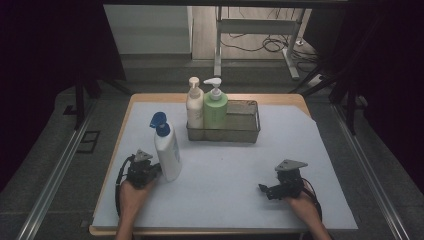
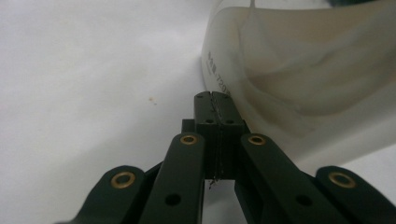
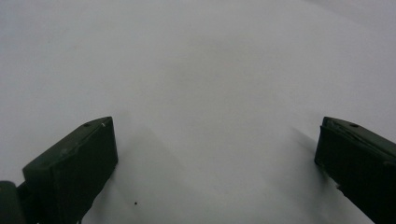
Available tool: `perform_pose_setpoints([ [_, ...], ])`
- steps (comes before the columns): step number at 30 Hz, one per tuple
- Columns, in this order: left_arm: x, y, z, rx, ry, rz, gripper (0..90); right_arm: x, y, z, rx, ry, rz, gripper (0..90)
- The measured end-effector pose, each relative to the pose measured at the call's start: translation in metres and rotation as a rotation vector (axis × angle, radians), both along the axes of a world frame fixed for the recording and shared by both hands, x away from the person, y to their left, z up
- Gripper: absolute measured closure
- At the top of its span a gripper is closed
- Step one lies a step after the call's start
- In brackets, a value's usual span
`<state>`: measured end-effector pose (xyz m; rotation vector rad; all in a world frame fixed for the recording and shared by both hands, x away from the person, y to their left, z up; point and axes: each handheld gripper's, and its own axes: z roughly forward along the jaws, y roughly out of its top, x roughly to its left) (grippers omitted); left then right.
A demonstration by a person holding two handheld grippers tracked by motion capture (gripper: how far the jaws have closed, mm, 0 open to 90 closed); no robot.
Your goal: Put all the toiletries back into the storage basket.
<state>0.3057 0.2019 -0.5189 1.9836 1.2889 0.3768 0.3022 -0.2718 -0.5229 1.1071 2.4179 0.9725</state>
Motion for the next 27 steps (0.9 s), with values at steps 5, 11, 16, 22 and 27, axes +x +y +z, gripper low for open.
perform_pose_setpoints([
  [5,-0.003,-0.008,0.001,0.004,0.001,-0.025,89.5,0.000,0.000,0.000,0.000,-0.001,0.000,0.0],
  [11,-0.006,-0.020,0.001,0.014,0.005,-0.069,89.5,0.000,0.000,0.000,0.000,0.000,0.000,0.0],
  [16,-0.008,-0.031,0.002,0.023,0.005,-0.108,89.5,0.000,0.000,0.000,0.000,0.000,0.000,0.0],
  [22,-0.009,-0.040,0.001,0.034,0.008,-0.128,89.5,0.000,0.000,0.000,0.000,0.001,0.000,0.0],
  [27,-0.009,-0.044,0.001,0.045,0.004,-0.138,89.5,0.000,0.000,0.000,-0.002,0.002,-0.001,0.0],
])
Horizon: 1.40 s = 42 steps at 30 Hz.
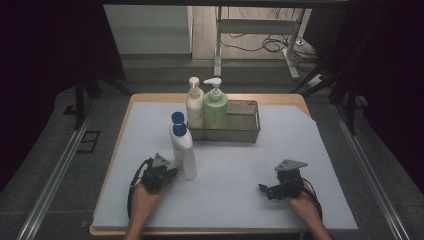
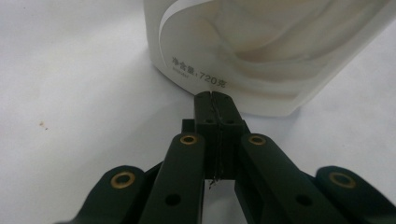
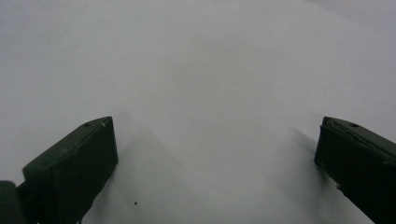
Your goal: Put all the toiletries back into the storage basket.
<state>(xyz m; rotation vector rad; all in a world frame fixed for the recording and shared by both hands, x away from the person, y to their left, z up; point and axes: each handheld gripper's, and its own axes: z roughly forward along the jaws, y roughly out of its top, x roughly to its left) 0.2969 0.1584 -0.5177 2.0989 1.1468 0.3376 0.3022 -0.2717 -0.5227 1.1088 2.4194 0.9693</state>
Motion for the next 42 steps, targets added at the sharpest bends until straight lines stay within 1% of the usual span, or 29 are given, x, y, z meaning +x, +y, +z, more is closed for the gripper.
perform_pose_setpoints([
  [10,-0.002,-0.018,0.000,0.015,-0.010,-0.054,89.5,0.000,0.000,0.000,-0.002,0.002,0.000,0.0],
  [17,0.000,-0.032,0.001,0.024,-0.016,-0.091,89.4,0.000,0.000,0.000,-0.003,0.004,0.000,0.0],
  [21,0.002,-0.034,0.001,0.018,-0.012,-0.096,89.4,0.000,0.001,0.000,-0.004,0.003,-0.002,0.0],
  [25,0.002,-0.032,0.000,-0.005,-0.001,-0.101,88.1,0.000,0.001,0.000,-0.004,0.004,-0.004,0.0],
  [26,0.002,-0.032,0.000,-0.003,-0.001,-0.102,86.5,0.000,0.001,0.000,-0.004,0.004,-0.004,0.0],
  [30,-0.001,-0.030,0.002,0.027,-0.016,-0.090,79.0,0.000,0.001,0.000,-0.003,0.005,-0.005,0.0],
  [39,-0.012,-0.015,0.006,0.032,-0.034,-0.043,57.2,0.001,0.001,0.001,-0.008,0.012,0.000,0.0],
  [41,-0.014,-0.013,0.006,0.033,-0.028,-0.027,50.6,0.001,0.002,0.002,-0.012,0.015,-0.001,0.0],
  [42,-0.015,-0.011,0.006,0.041,-0.029,-0.026,48.3,0.001,0.002,0.003,-0.014,0.016,0.001,0.0],
])
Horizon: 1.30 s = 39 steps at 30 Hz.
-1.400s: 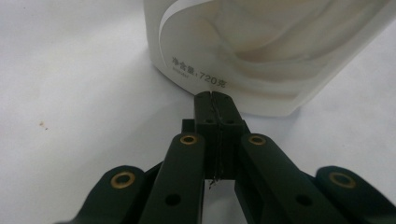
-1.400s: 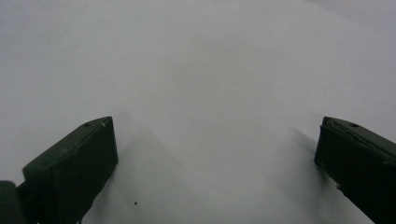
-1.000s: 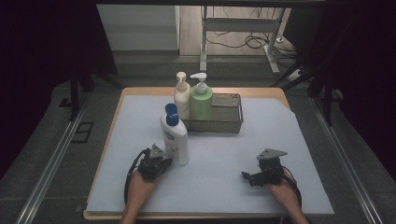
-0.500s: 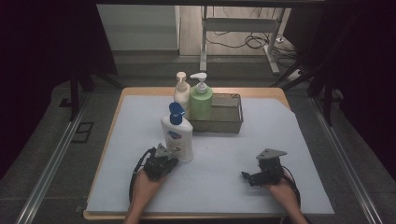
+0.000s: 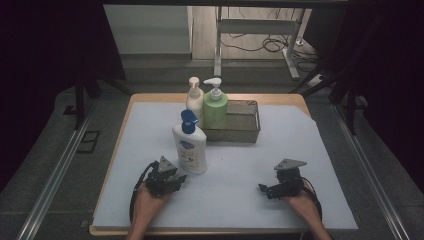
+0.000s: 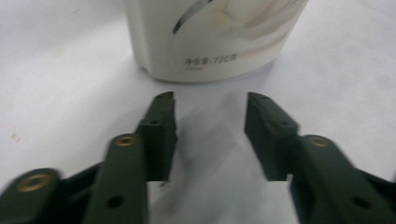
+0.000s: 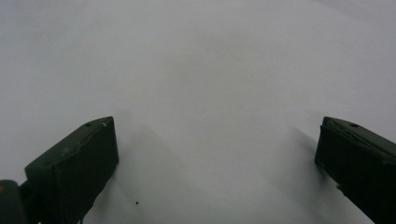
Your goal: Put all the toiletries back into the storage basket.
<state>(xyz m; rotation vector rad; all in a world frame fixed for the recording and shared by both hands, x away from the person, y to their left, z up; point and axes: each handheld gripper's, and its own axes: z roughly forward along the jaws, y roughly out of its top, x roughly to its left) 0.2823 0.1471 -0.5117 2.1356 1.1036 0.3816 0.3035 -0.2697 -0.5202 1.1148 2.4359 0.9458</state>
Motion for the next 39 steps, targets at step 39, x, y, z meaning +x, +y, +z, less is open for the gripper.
perform_pose_setpoints([
  [39,-0.021,0.013,-0.012,0.027,0.006,0.079,12.0,0.008,0.064,0.048,0.123,-0.046,0.217,0.0],
])
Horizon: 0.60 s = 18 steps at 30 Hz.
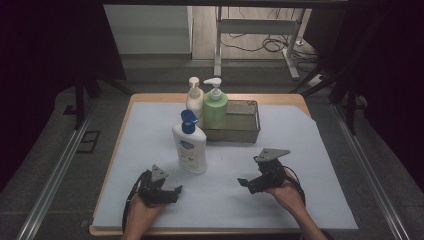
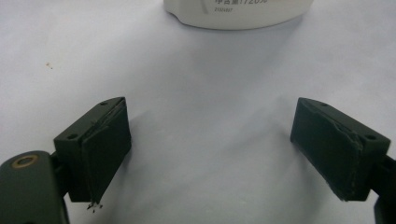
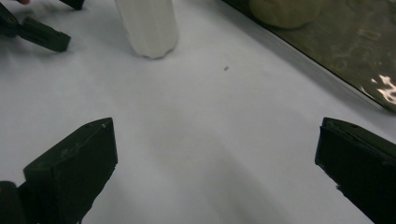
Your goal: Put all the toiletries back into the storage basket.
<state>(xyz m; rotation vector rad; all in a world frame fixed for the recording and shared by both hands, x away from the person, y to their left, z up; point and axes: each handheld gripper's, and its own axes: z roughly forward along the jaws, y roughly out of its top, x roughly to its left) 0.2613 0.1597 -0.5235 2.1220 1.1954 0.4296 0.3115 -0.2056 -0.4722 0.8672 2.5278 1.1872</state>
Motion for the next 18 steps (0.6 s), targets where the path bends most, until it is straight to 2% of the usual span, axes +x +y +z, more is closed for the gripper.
perform_pose_setpoints([
  [7,0.000,0.000,0.000,0.001,-0.001,-0.002,12.0,0.003,0.017,0.007,0.009,0.010,0.024,0.0],
  [12,0.000,0.000,0.000,0.000,-0.001,-0.001,12.0,0.005,0.029,0.013,0.004,-0.033,0.037,0.0],
  [18,0.000,0.000,0.000,-0.003,-0.002,0.002,12.0,0.008,0.041,0.018,0.017,-0.032,0.057,0.0],
])
